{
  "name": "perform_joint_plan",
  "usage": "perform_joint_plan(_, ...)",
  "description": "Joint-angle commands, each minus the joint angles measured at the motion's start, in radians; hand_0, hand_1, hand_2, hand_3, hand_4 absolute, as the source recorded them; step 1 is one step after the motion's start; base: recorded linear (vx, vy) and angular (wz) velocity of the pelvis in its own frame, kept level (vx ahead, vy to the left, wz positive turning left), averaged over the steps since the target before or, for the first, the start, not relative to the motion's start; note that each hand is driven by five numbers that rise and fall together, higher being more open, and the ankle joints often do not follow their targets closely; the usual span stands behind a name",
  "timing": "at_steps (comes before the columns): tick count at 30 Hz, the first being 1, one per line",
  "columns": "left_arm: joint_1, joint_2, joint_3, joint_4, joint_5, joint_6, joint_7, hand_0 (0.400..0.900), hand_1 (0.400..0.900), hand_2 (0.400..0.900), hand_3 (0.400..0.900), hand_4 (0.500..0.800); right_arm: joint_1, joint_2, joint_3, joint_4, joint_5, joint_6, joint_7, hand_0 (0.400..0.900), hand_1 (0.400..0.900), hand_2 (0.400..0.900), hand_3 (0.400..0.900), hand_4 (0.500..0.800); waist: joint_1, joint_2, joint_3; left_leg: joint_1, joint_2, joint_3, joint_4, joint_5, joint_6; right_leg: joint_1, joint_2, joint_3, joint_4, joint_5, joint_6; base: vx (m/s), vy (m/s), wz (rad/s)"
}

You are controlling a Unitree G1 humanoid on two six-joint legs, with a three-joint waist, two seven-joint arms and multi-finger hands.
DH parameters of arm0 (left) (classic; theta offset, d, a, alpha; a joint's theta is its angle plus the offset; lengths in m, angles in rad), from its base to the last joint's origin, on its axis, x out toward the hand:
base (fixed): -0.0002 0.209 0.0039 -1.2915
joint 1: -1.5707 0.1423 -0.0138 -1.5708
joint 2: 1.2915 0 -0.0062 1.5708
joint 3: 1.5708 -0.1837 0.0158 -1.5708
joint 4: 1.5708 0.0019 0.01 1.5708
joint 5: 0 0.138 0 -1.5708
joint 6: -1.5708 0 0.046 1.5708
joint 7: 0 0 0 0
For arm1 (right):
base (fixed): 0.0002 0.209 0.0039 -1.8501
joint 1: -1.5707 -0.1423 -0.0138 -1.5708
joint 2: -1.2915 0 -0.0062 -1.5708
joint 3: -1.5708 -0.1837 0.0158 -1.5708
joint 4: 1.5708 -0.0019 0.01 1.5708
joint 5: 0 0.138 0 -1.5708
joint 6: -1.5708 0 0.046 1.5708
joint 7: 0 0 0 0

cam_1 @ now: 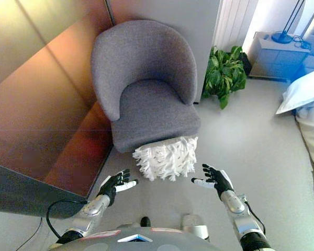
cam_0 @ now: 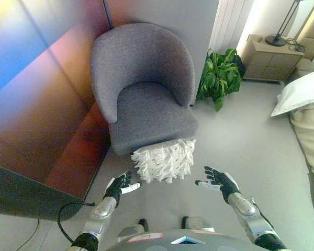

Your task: Pick up the pillow and put it on the sofa.

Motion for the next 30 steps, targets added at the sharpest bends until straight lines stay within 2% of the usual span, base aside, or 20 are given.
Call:
perform_joint_plan(1, -0.037, 0.061, 0.054, -0.094, 0.032, -0.055, 0.016, 0.9, 0.9, 0.9, 0.9, 0.8, -0.046, 0.003, -0.015, -0.087, -0.01, -0.069, -0.006, 0.9, 0.9, 0.9, 0.9, 0.8, 0.017, -0.064, -0.03, -0.041, -0.036, 0.004, 0.082, -0.091, 0.01, 0.054, -0.001, -0.01, -0.091, 0.022, 0.029, -0.01, -0.01, -0.1)
perform_joint_plan(5, -0.031, 0.061, 0.054, -0.096, 0.037, -0.057, 0.014, 0.9, 0.9, 0.9, 0.9, 0.8, -0.037, -0.006, -0.014, -0.117, -0.03, -0.076, -0.005, 0.9, 0.9, 0.9, 0.9, 0.8, 0.017, -0.064, -0.032, -0.039, -0.032, 0.005, 0.076, -0.087, 0.009, 0.058, 0.001, -0.008, -0.101, 0.026, 0.03, 0.02, -0.014, -0.05)
perform_joint_plan(10, -0.027, 0.061, 0.051, -0.103, 0.053, -0.067, 0.027, 0.9, 0.9, 0.9, 0.9, 0.8, -0.031, -0.015, -0.025, -0.119, -0.076, -0.097, -0.045, 0.9, 0.9, 0.9, 0.9, 0.8, 0.011, -0.061, -0.032, -0.028, -0.03, 0.006, 0.067, -0.086, 0.007, 0.072, 0.006, -0.005, -0.111, 0.025, 0.03, 0.01, -0.002, -0.01)
perform_joint_plan(18, -0.03, 0.067, 0.037, -0.101, 0.052, -0.072, 0.019, 0.9, 0.9, 0.9, 0.9, 0.8, -0.028, -0.035, -0.011, -0.133, -0.088, -0.098, -0.02, 0.9, 0.9, 0.9, 0.9, 0.8, 0.007, -0.065, -0.03, -0.03, -0.026, 0.002, 0.073, -0.087, 0.005, 0.07, 0.01, -0.003, -0.107, 0.023, 0.029, 0.0, 0.0, 0.0)
perform_joint_plan(30, -0.038, 0.068, 0.039, -0.098, 0.034, -0.078, 0.015, 0.9, 0.9, 0.9, 0.9, 0.8, -0.03, -0.056, -0.016, -0.166, -0.093, -0.117, -0.025, 0.9, 0.9, 0.9, 0.9, 0.8, 0.005, -0.058, -0.022, -0.046, -0.015, 0.004, 0.076, -0.075, -0.005, 0.056, 0.02, -0.001, -0.115, 0.03, 0.024, -0.01, -0.014, 0.0)
